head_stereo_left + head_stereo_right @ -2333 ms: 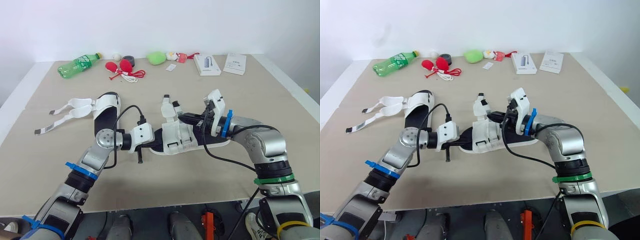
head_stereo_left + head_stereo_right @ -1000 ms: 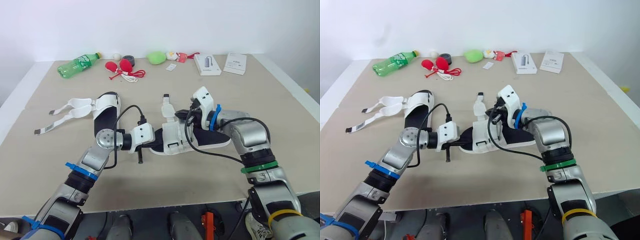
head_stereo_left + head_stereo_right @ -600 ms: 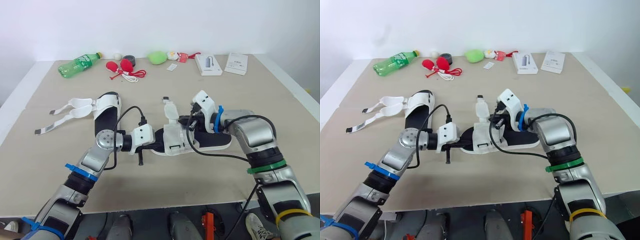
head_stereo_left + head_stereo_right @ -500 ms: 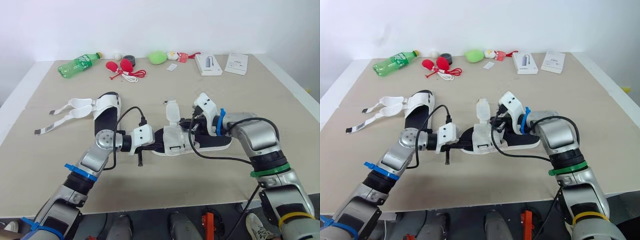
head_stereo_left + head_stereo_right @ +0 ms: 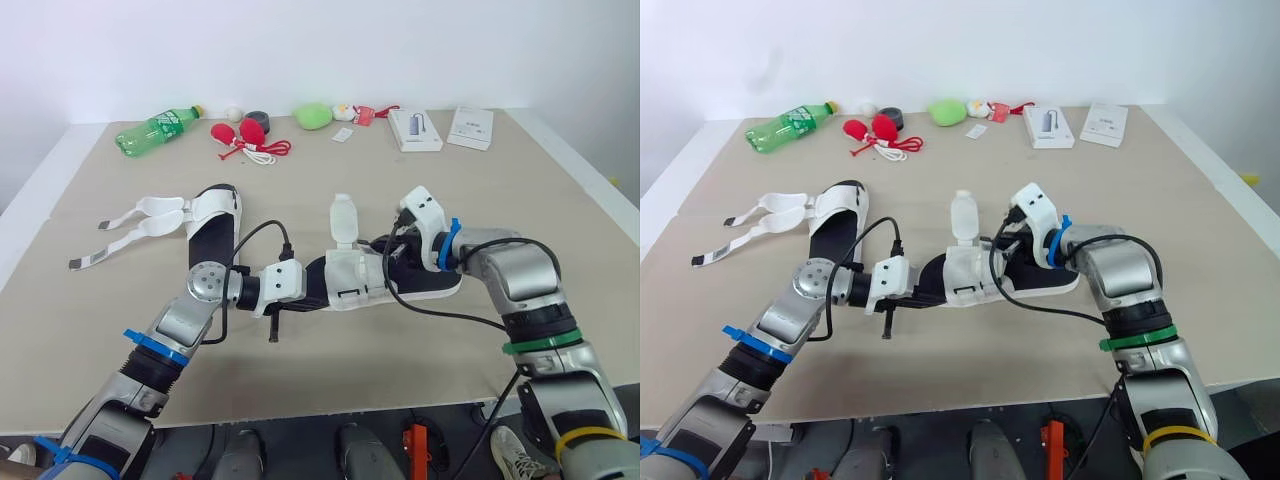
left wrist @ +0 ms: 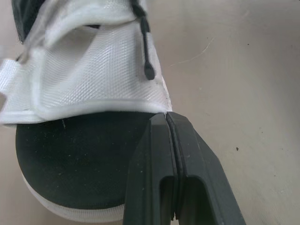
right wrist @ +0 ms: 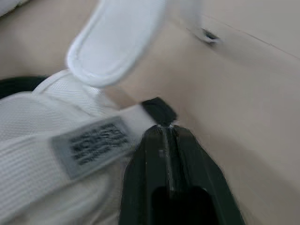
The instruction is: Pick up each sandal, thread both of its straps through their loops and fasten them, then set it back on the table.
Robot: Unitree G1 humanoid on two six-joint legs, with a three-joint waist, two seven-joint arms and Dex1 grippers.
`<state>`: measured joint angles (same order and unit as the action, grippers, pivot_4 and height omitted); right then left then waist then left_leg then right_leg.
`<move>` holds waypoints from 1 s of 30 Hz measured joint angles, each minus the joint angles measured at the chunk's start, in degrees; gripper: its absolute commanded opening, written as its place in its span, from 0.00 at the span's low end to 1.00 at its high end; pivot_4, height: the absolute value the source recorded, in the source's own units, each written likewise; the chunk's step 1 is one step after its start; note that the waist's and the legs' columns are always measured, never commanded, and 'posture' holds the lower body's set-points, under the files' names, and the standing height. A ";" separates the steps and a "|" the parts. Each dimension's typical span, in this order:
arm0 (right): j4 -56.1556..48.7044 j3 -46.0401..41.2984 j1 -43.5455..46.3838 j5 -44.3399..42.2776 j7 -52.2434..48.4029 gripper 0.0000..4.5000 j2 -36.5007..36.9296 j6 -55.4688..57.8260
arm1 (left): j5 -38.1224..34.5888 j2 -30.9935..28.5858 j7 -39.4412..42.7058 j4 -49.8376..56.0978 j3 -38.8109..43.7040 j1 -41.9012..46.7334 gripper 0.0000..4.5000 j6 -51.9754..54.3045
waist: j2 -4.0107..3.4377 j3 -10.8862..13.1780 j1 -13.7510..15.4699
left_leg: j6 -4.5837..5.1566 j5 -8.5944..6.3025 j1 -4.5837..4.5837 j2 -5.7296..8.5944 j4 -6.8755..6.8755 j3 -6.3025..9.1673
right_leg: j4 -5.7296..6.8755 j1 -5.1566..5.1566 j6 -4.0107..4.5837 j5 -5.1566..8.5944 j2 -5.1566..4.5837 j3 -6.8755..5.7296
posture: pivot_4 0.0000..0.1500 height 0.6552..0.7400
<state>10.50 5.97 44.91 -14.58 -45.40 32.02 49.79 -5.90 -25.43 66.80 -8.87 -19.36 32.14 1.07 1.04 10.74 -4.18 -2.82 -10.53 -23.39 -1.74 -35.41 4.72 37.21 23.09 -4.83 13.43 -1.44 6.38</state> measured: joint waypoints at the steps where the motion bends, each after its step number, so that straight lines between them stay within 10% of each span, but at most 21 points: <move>1: 0.83 -0.54 1.07 -0.56 0.09 0.41 -0.29 0.94 | -0.01 -0.02 0.02 -0.01 0.01 -0.01 0.00 -0.05 | -0.01 0.01 -0.02 | 0.00 0.00 -0.02 0.00 0.02 0.00 | 0.00 0.03 0.01 0.00 0.00 0.00 | 1.00 1.00; 7: 9.64 -8.24 10.69 -7.06 1.31 1.00 -6.12 8.72 | -0.02 0.11 -0.05 -0.07 -0.12 0.04 0.00 -0.23 | -0.03 0.02 -0.07 | 0.00 0.00 -0.09 0.00 0.03 0.01 | 0.00 0.06 0.03 0.01 0.00 0.00 | 1.00 1.00; 30: 42.42 -11.11 26.45 -9.30 -3.34 1.00 -15.06 3.68 | -0.02 -0.17 -0.33 0.16 -0.06 -0.04 0.00 -0.63 | -0.08 0.04 -0.26 | 0.00 0.00 -0.22 0.01 0.04 0.01 | 0.00 0.20 0.01 0.00 0.01 0.00 | 1.00 1.00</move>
<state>52.92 -5.14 71.36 -23.88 -48.73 16.96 53.47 -5.92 -25.60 66.47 -8.72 -19.42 32.10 0.44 0.96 10.78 -4.44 -2.81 -10.53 -23.61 -1.73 -35.37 4.73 37.21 23.28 -4.82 13.43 -1.43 6.38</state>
